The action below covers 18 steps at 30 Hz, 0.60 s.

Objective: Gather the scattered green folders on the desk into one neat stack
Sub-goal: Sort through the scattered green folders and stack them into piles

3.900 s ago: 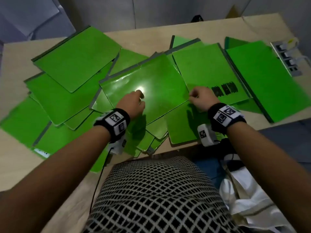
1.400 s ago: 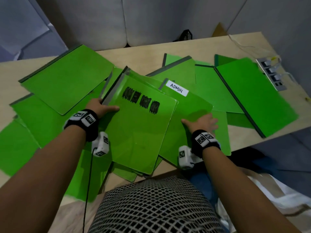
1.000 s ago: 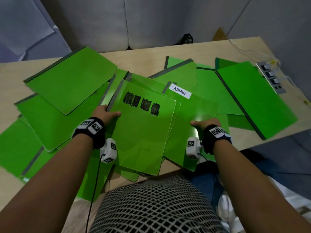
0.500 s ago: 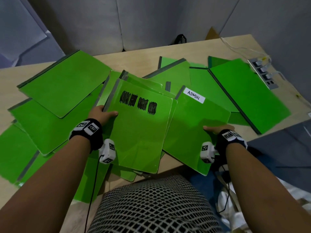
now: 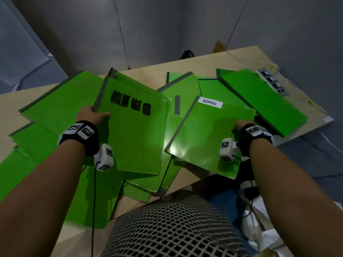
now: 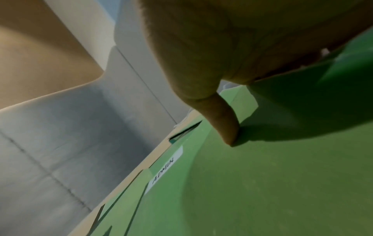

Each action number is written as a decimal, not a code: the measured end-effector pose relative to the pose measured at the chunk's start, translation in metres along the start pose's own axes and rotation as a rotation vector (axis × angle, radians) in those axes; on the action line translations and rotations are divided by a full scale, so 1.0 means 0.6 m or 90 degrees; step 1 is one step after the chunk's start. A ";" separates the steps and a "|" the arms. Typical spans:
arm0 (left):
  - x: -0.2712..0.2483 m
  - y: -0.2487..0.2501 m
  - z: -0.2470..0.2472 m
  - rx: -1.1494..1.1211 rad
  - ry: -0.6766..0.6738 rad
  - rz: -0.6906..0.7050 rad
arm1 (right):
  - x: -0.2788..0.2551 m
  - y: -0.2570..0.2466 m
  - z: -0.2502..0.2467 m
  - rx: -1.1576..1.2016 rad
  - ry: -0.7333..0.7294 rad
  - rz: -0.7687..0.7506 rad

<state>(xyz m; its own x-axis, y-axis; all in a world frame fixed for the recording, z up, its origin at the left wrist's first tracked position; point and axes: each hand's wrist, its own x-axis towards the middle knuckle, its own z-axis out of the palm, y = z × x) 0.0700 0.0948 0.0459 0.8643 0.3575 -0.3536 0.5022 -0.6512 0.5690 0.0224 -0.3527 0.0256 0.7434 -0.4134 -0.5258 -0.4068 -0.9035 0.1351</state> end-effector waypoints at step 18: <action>-0.037 -0.027 -0.016 -0.021 0.008 -0.046 | -0.136 -0.038 -0.137 -0.043 0.083 -0.011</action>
<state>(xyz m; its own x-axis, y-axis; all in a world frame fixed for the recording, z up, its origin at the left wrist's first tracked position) 0.0428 0.1041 0.0517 0.8258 0.4115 -0.3857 0.5640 -0.6013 0.5660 0.0144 -0.3077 0.1343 0.8140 -0.4055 -0.4159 -0.3602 -0.9141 0.1862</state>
